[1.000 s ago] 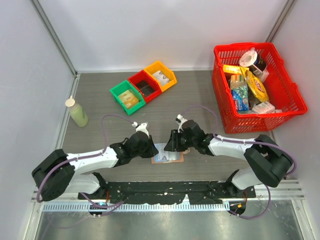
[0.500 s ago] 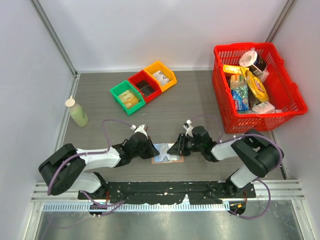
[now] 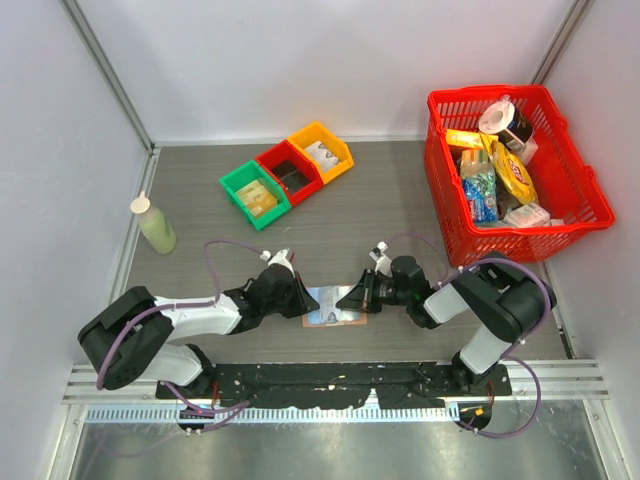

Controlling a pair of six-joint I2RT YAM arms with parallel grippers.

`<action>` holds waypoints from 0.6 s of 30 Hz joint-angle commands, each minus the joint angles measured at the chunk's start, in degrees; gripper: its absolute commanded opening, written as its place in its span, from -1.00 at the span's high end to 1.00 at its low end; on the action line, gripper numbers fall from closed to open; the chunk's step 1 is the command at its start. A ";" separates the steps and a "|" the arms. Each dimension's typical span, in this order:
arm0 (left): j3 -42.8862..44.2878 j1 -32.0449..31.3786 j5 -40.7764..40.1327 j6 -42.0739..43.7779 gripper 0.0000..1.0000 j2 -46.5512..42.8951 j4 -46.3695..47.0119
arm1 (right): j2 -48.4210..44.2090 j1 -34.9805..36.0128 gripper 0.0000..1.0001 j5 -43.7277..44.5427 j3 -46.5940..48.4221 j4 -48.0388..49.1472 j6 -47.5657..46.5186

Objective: Take the credit cards out of the card holder
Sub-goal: Remove the credit card from the card holder.

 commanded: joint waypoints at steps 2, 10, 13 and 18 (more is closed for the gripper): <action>-1.40 0.90 1.22 -0.18 1.00 1.19 -1.08 | -3.10 -2.30 0.98 -1.46 -1.48 0.71 -2.28; -1.84 1.42 1.22 -0.27 1.00 0.32 -1.17 | -13.65 -7.75 0.98 -1.20 -0.17 -20.80 -11.24; -1.14 1.42 1.22 0.61 1.00 -1.35 -1.61 | -20.58 -8.11 0.98 0.81 2.72 -32.24 -17.20; 2.37 1.51 1.05 5.88 0.75 -5.22 -4.50 | -29.38 -8.20 0.98 3.63 7.21 -48.51 -23.98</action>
